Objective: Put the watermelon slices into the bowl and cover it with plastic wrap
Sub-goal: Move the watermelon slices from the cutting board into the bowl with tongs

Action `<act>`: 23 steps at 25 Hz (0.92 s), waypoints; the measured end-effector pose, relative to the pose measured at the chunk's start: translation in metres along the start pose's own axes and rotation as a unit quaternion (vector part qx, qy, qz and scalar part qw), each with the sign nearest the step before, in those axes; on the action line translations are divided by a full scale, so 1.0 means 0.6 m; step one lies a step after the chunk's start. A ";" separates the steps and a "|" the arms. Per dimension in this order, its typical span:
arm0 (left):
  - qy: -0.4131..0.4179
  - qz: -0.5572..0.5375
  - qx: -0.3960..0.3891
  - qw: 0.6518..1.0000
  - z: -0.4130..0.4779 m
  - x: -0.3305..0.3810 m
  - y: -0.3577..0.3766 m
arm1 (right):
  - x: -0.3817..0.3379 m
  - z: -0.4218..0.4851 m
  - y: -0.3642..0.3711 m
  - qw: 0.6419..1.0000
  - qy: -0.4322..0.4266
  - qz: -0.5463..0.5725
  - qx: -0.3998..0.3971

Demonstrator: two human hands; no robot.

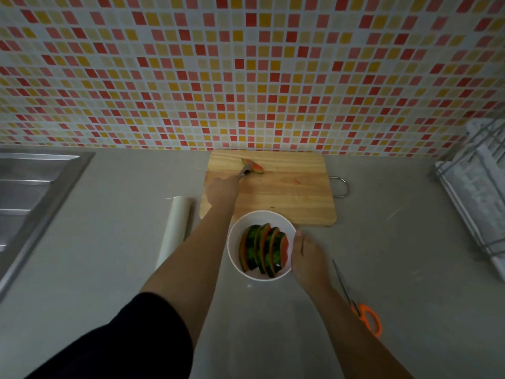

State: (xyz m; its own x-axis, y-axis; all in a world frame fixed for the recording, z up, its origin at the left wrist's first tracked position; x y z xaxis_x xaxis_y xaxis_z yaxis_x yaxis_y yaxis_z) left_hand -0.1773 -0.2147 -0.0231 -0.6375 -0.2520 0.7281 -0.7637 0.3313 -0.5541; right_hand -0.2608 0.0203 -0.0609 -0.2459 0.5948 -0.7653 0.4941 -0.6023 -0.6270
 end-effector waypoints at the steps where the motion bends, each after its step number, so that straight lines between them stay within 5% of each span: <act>1: 0.006 0.022 -0.003 1.000 0.006 0.004 0.009 | 0.002 0.001 -0.001 1.000 -0.003 0.001 0.002; 3: 0.055 0.087 0.011 0.995 0.012 0.023 0.014 | -0.001 0.000 -0.003 1.000 -0.019 -0.006 0.000; 10: 0.062 -0.009 -0.008 0.998 -0.052 0.023 -0.097 | 0.002 -0.002 -0.002 0.999 0.026 0.022 0.002; 16: 0.158 0.198 -0.135 0.958 -0.180 -0.033 -0.105 | -0.001 -0.004 -0.006 0.999 0.019 0.036 0.021; 23: 0.210 0.334 -0.148 0.907 -0.220 -0.018 -0.029 | -0.006 -0.003 -0.005 1.000 -0.007 0.001 0.009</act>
State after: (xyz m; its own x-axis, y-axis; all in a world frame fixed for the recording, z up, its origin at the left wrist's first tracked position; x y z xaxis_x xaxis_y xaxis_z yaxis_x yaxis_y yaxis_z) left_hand -0.1440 -0.0976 0.0321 -0.8061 0.4421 0.3934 -0.1213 0.5273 -0.8410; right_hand -0.2596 0.0208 -0.0559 -0.2573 0.5857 -0.7686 0.4791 -0.6135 -0.6278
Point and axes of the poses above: each hand's wrist, its own z-axis towards the middle knuckle, its own y-axis out of the palm, x = y × z, the point moved 7 cm from there along z, towards the middle knuckle, and after that the axes turned 3 degrees about x, right-handed, at the moved point
